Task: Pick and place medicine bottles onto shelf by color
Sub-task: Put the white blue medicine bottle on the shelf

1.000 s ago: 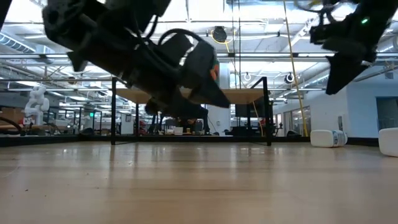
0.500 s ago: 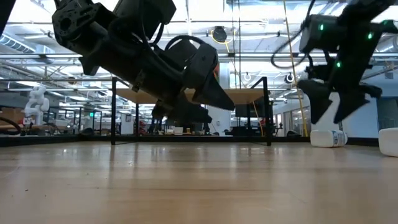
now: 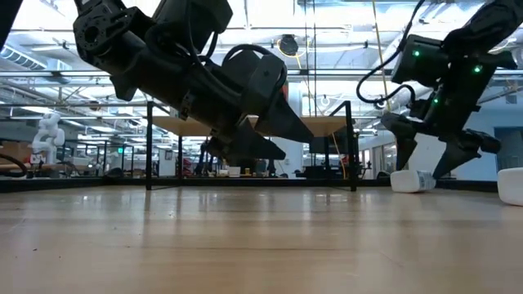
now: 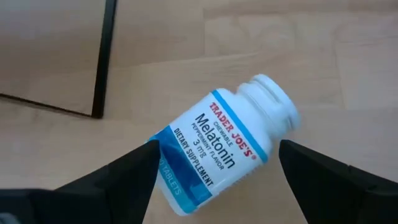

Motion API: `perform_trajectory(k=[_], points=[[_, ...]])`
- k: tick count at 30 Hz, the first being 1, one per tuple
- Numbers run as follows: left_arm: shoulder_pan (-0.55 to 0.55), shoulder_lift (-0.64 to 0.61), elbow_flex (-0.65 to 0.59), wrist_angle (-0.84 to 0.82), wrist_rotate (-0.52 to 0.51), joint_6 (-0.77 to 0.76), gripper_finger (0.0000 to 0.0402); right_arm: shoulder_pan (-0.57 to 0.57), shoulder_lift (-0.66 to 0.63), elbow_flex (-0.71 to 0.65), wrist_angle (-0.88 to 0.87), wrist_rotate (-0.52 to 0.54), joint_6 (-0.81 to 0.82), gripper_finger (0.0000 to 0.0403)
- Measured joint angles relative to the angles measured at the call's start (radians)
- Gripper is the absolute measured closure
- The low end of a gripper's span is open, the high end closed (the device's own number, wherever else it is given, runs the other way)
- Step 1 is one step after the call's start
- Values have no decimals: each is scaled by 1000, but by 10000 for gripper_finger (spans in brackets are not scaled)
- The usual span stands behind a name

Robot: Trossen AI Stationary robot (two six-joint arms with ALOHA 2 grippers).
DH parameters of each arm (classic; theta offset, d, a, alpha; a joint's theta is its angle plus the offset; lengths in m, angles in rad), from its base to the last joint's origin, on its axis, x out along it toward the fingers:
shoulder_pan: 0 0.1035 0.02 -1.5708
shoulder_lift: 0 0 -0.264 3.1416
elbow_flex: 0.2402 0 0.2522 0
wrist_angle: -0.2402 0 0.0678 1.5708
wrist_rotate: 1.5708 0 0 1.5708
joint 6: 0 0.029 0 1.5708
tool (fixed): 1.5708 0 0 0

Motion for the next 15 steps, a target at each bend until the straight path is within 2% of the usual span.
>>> perform_trajectory(k=[5, 11, 15], points=[[-2, 0, 0, -15, 25, -12, 62, 4, -4, -71, 79, 6, 33, 78], [-15, 0, 0, -32, 39, -36, 62, 1, -2, -238, 381, 15, 121, 78], [-13, 0, 0, -27, 41, -25, 62, 6, -2, -302, 537, 24, 105, 78]])
